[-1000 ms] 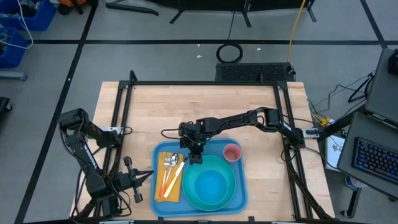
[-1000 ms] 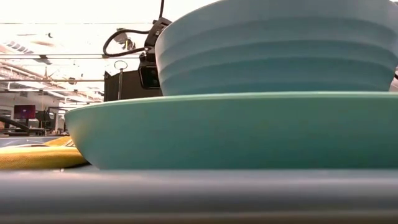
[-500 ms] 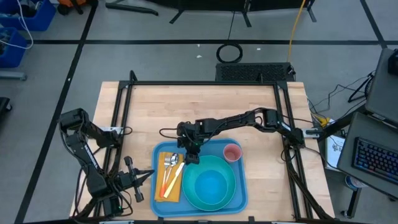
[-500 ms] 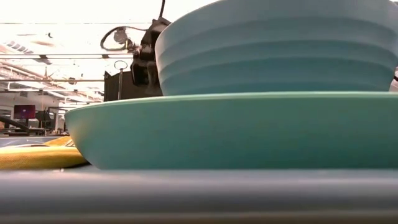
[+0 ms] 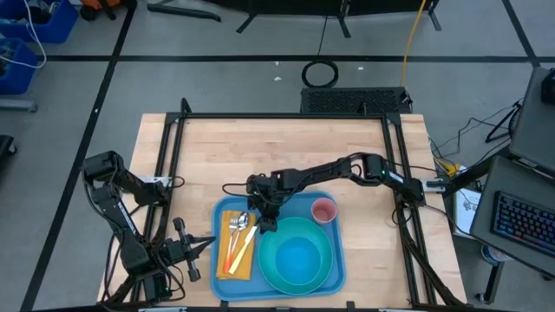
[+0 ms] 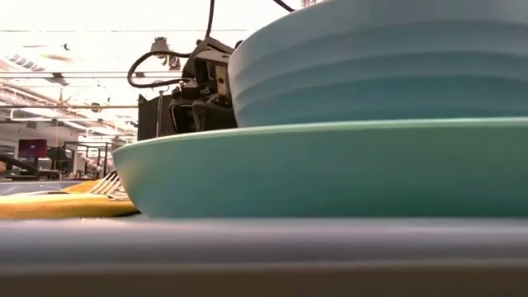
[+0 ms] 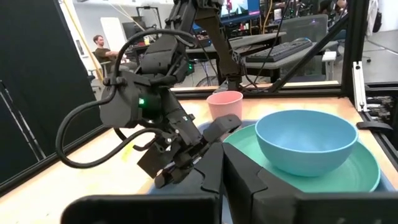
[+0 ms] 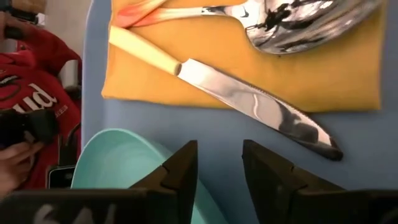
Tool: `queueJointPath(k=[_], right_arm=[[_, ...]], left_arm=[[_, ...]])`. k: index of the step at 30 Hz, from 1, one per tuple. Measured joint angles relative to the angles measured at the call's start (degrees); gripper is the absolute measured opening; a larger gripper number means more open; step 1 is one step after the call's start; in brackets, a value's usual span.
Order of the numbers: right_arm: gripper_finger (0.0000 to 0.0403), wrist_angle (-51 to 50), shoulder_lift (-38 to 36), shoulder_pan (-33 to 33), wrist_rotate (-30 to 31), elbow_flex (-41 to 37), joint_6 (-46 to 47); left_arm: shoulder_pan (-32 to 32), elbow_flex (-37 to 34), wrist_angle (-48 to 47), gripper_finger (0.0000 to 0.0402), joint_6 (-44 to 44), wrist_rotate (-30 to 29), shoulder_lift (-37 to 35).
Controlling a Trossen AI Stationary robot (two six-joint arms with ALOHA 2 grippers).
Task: Set up tray
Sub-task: Adjust the green plate on the blue tray, then adjust the white table knife on the top of the yellow table napkin
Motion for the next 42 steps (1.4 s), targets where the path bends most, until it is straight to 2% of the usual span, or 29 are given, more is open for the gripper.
queueJointPath(k=[5,12,18,25,28,32,39,42], right_arm=[[0.0110,2.77,0.23,0.00,0.45,-0.01,-0.55],[0.0110,3.52,0.23,-0.02,3.72,-0.02,-1.68],[0.0110,3.45,0.23,-0.07,6.25,-0.02,-3.00],[0.0110,4.79,0.23,0.25,7.77,0.00,-6.09],[0.0110,5.09,0.23,0.48,9.36,0.00,-7.52],[0.0110,5.86,0.23,0.48,9.48,-0.01,-8.00],[0.0110,6.62,0.23,0.70,9.84,-0.01,-9.15],[0.0110,7.00,0.23,0.72,9.89,-0.02,-9.41]], left_arm=[[0.00,0.00,0.02,0.0022,-0.07,-0.27,0.00],[0.00,0.00,0.00,0.0004,-0.03,-0.25,0.00],[0.00,0.00,0.00,0.0022,-0.16,-0.11,0.00],[0.00,0.00,0.02,0.0004,-0.19,0.06,0.00],[0.00,0.00,0.02,0.0011,-0.19,0.06,0.00],[0.00,-0.02,0.02,0.0022,-0.26,0.10,0.00],[0.00,-0.02,0.02,0.0004,-0.31,0.61,0.00],[0.00,-0.02,0.02,0.0015,-0.33,0.61,0.00]])
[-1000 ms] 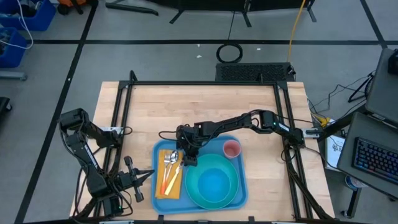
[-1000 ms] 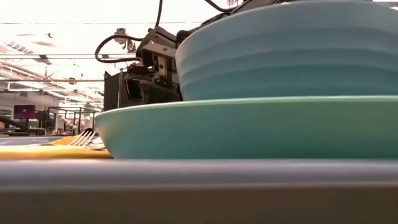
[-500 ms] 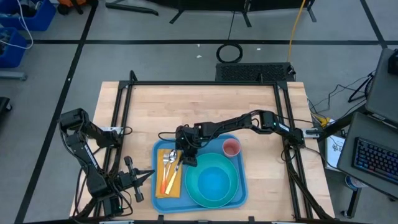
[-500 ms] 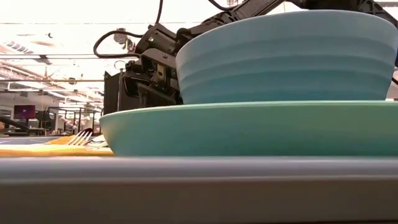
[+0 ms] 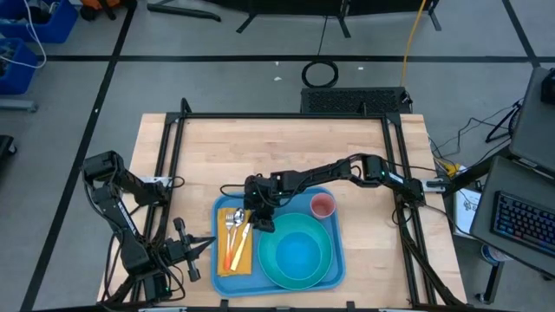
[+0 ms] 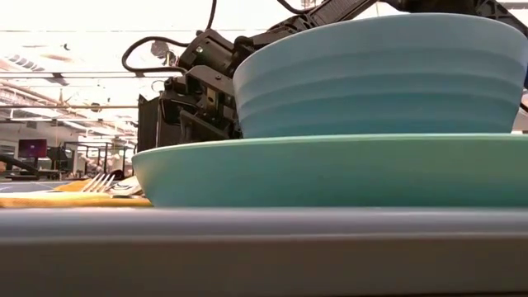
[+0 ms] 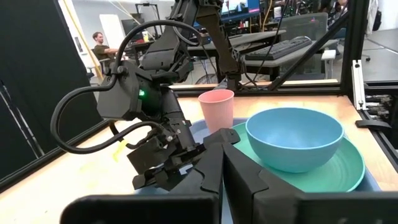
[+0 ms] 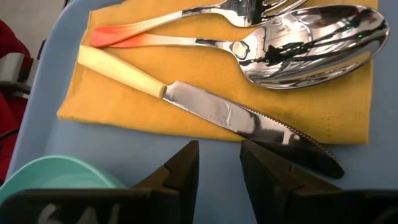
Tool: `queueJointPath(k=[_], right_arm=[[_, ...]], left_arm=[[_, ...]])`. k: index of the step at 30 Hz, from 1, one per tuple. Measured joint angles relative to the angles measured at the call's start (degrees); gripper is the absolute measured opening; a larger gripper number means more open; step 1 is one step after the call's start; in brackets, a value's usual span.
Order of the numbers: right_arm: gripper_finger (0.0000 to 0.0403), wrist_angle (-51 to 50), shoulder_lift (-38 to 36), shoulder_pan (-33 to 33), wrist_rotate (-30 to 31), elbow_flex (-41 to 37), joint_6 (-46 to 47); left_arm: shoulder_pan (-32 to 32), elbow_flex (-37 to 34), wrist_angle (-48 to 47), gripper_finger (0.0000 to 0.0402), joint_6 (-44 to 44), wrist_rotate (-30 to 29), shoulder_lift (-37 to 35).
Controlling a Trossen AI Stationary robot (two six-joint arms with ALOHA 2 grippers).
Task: Set up tray
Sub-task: Adjust the white table knife on the top of the yellow table napkin
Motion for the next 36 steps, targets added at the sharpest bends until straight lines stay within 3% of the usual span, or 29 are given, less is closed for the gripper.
queueJointPath(k=[5,12,29,36], right_arm=[[0.0110,0.31,0.00,0.02,0.00,0.00,-0.07],[0.0110,1.14,0.00,0.69,0.27,0.00,-1.41],[0.0109,2.55,-0.86,1.14,3.22,-0.02,-4.35],[0.0109,0.67,-4.28,1.42,11.73,0.00,-6.99]], left_arm=[[0.00,0.00,0.00,0.0024,-0.13,0.00,0.00],[0.00,0.00,0.00,0.0004,-0.11,0.00,0.00],[0.00,-0.02,-0.02,0.0026,-0.30,0.02,-0.04],[0.00,-0.04,0.00,0.0026,-0.22,0.04,-0.07]])
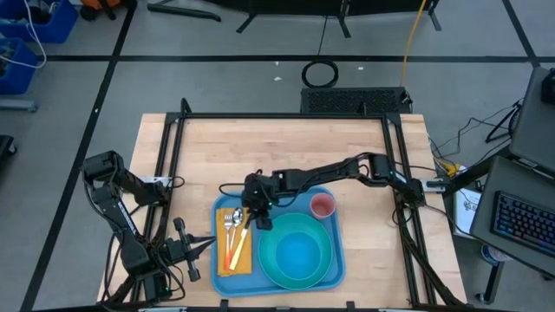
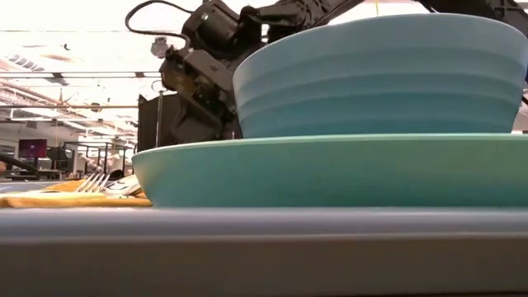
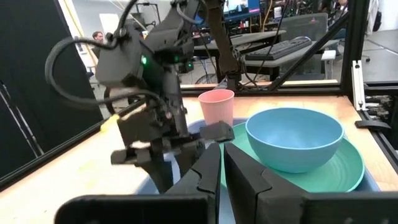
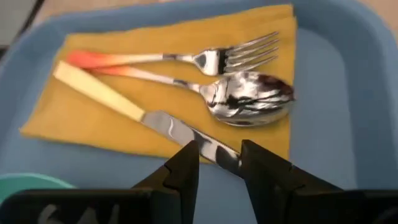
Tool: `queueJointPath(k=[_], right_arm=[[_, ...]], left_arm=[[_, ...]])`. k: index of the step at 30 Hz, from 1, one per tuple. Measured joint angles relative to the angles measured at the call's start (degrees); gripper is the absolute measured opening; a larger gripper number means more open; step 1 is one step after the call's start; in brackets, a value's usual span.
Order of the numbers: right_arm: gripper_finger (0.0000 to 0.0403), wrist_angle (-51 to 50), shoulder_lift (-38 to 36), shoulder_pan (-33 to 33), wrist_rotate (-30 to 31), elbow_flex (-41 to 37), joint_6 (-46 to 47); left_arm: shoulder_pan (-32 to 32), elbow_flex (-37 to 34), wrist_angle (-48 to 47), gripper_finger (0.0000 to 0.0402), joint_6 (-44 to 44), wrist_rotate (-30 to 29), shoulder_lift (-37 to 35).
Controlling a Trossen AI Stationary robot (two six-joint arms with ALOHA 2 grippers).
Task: Set up tray
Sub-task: Adjust the white table knife on the top of the yellow table napkin
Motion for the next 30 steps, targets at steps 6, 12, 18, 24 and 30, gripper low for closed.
queueJointPath(k=[6,12,18,24,30], right_arm=[[0.0109,-4.84,-1.27,-1.83,0.09,0.02,5.11],[0.0109,-7.64,-0.84,-6.08,-7.14,-0.73,7.46],[0.0109,-3.01,-0.75,-7.11,-16.44,-4.23,9.47],[0.0109,0.37,-0.70,-6.69,-14.84,-6.20,11.85],[0.0109,1.03,-0.70,-6.42,-12.96,-6.34,8.48]], left_arm=[[0.00,-0.05,0.11,0.0026,0.07,-0.07,0.00],[0.28,-0.10,0.20,0.0026,0.03,-0.61,0.02],[1.26,-0.09,0.16,0.0026,0.35,-0.46,0.04],[2.55,-0.09,0.09,0.0026,0.72,0.20,0.07],[2.99,-0.09,0.13,0.0026,0.70,0.47,0.09]])
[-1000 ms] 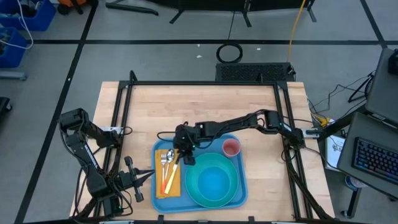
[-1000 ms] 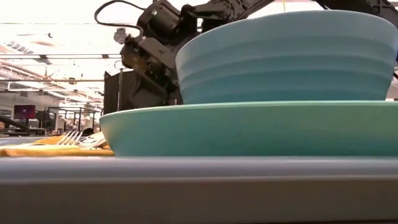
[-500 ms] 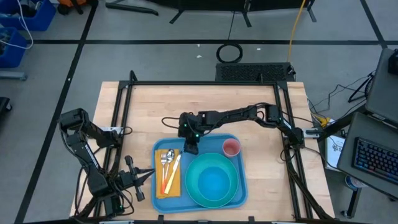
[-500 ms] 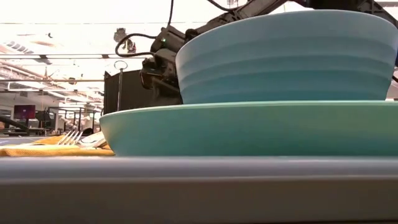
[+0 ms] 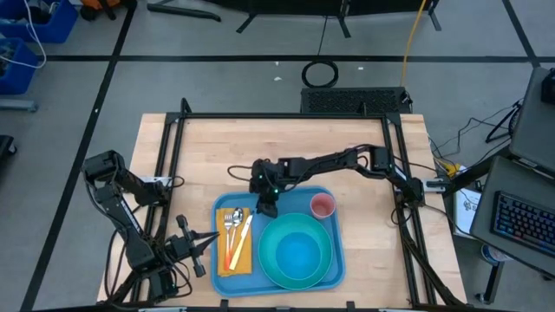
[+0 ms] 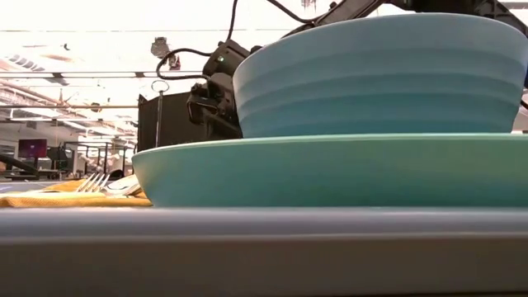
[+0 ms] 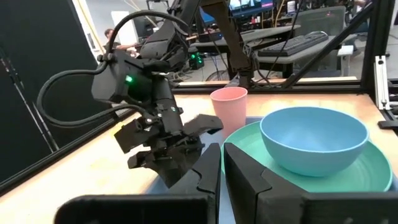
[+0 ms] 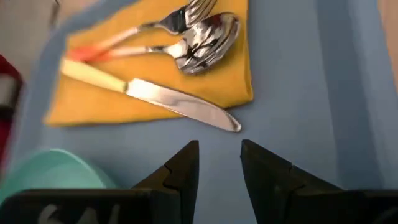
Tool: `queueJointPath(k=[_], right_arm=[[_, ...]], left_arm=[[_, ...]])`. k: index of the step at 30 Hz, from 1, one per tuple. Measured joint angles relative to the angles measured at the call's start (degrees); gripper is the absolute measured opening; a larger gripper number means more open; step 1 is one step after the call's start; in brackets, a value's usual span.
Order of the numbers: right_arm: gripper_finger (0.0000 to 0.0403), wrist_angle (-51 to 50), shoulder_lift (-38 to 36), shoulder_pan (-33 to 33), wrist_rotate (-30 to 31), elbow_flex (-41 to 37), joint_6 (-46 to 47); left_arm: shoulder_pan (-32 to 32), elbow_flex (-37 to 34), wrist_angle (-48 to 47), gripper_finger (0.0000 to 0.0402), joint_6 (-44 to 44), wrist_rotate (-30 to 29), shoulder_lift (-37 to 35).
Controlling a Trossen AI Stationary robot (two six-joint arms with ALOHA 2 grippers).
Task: Set up tray
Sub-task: Adjust the white table knife on the top of the yellow table napkin
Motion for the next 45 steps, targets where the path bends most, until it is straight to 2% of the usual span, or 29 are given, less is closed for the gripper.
queueJointPath(k=[4,7,14,21,25,32,42,45], right_arm=[[0.0110,0.31,0.00,1.78,5.21,0.00,-8.60],[0.0110,0.59,0.52,3.21,6.95,0.02,-13.04],[0.0110,2.46,0.98,5.75,19.89,0.04,-20.05],[0.0110,3.10,1.03,5.90,20.78,0.04,-25.58],[0.0110,3.48,1.03,6.50,24.59,0.04,-29.09],[0.0110,2.76,1.03,6.98,24.51,0.09,-29.58],[0.0107,2.69,1.42,5.91,17.56,0.09,-26.20],[0.0098,2.73,1.42,5.88,17.40,0.09,-25.34]], left_arm=[[0.00,0.00,0.00,0.0026,0.00,-0.01,0.00],[0.00,0.00,0.00,0.0026,0.00,0.02,0.00],[0.07,0.00,0.20,0.0026,0.22,0.12,0.00],[0.07,0.00,0.73,0.0026,0.73,1.06,0.00],[0.07,0.00,0.73,0.0026,0.87,1.29,0.00],[0.13,0.00,0.72,0.0026,0.96,1.43,0.00],[0.17,0.00,0.70,0.0026,0.97,1.08,0.02],[0.17,0.00,0.70,0.0026,1.07,1.00,0.02]])
